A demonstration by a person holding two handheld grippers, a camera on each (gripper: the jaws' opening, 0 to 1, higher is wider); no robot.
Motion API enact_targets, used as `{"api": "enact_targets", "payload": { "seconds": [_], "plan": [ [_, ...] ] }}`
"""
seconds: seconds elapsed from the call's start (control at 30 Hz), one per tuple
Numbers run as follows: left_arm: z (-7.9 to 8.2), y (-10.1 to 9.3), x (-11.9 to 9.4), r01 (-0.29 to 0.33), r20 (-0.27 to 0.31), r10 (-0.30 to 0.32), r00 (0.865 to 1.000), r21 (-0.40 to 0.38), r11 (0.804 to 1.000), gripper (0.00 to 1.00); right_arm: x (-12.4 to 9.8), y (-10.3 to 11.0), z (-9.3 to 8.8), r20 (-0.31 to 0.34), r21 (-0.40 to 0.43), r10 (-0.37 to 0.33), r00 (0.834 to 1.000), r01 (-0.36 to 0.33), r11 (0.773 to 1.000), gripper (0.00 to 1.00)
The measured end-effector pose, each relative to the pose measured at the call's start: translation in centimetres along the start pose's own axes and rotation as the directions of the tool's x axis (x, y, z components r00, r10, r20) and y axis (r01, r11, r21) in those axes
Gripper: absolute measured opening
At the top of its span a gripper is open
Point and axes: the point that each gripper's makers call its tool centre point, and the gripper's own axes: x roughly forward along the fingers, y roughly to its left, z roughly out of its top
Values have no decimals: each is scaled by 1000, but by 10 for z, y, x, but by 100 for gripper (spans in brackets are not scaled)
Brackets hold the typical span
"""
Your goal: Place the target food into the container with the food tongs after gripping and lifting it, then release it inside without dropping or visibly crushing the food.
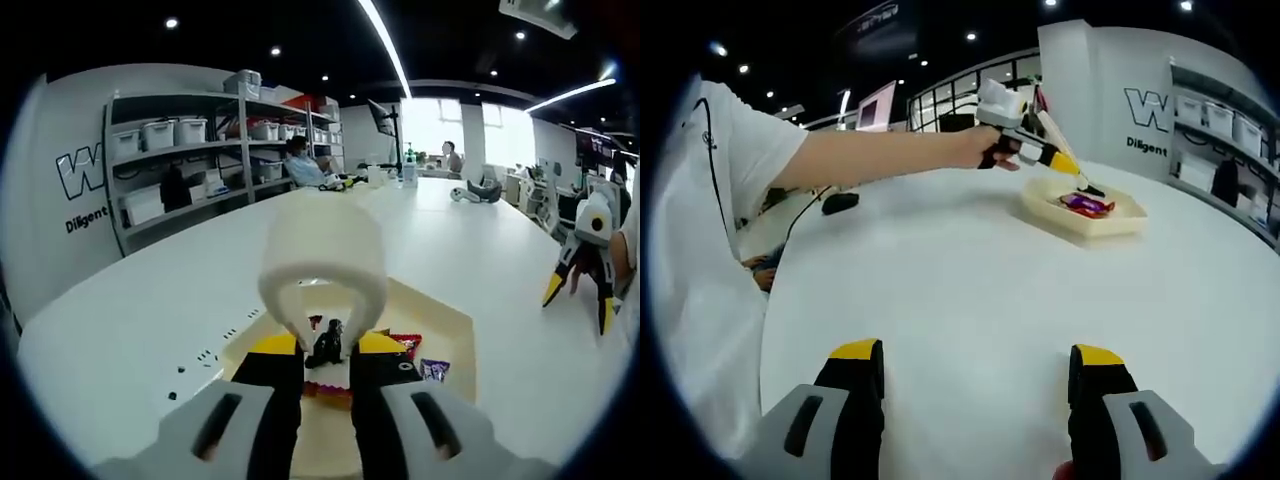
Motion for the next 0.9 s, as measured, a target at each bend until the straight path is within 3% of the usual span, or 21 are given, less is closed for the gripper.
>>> {"api": "enact_targets", "payload": {
  "seconds": [0.2,0.9],
  "plan": [
    [-3,-3,1,20,-3,-20,1000,3,1000,16,-1,-1,0,1,0,-1,1000,1,1000,73],
    [-4,-2,-5,-3,7,3,1000,-4,1000,23,1,0,7,6,-14,6,1000,-6,1000,73]
  ]
}}
